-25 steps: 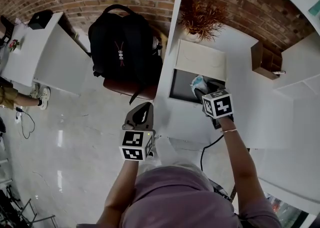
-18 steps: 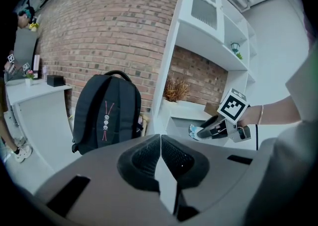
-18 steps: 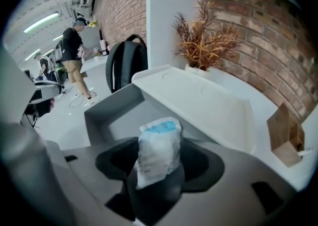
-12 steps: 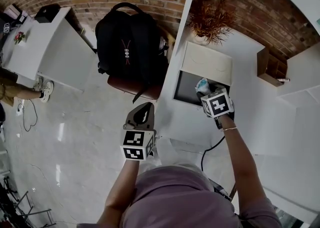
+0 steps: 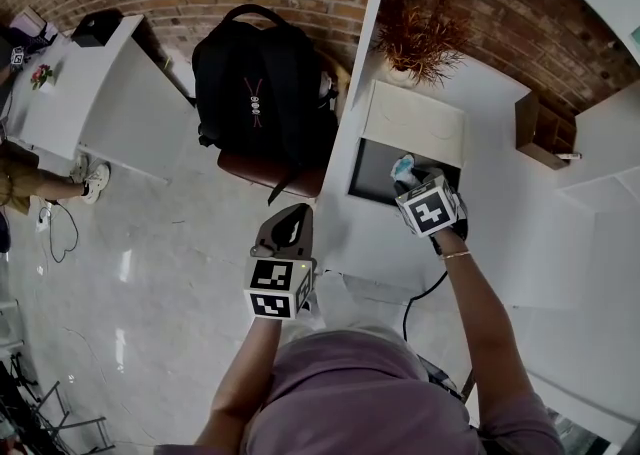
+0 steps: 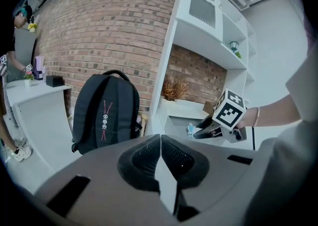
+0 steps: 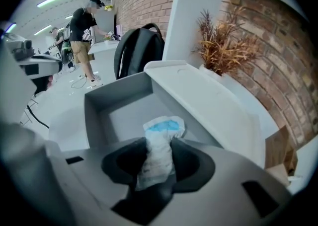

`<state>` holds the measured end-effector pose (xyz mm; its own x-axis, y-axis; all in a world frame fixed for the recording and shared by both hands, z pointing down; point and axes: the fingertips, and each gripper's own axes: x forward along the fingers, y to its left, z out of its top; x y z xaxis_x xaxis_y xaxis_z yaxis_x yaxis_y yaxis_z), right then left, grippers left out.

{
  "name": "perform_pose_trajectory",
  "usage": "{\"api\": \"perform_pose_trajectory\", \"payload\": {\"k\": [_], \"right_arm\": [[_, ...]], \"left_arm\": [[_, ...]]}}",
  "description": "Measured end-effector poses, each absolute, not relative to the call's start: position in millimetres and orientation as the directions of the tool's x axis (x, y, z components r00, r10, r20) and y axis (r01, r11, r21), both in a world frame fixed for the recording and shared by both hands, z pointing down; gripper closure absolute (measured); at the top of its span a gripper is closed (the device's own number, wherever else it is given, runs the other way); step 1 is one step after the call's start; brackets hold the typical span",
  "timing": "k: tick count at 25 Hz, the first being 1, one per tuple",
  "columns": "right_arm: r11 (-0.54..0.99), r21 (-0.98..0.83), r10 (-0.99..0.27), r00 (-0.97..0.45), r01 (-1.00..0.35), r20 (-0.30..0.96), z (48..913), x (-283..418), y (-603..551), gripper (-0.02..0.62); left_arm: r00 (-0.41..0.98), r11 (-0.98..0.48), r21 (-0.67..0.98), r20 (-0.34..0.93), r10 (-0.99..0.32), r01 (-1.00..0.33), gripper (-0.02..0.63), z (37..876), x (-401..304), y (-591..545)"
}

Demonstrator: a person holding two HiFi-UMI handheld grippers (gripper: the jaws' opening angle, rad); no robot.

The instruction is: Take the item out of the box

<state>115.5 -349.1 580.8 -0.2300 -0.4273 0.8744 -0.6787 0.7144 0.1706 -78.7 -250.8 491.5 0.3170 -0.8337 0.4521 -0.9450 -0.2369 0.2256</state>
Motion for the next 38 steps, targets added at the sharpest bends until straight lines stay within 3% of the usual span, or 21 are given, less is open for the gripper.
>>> {"api": "perform_pose_trajectory", "payload": {"k": [11, 20, 38], "right_arm": [[0.692, 0.215, -0.517, -0.266, -0.689, 0.813, 561.0, 110.7, -341.9, 0.456], [0.616, 0.223, -0.651, -0.33, -0.755, 0.683, 520.0, 111.8, -333.2, 0.456], [0.414, 0.029, -0.82, -0.358, -0.91, 0.447, 448.9, 129.7, -291.6, 0.462]], "left_arm": [[0.319, -0.25, 0.209, 0.438, -0.841, -0.945, 0.604, 482.3, -84.9, -243.2], [0.359, -0.302, 0.197, 0.423, -0.832, -0.933, 0.604, 477.3, -69.6, -244.8], [0.466, -0.429, 0.184, 0.405, -0.786, -0.884, 0.604, 469.5, -35.0, -256.4]]}}
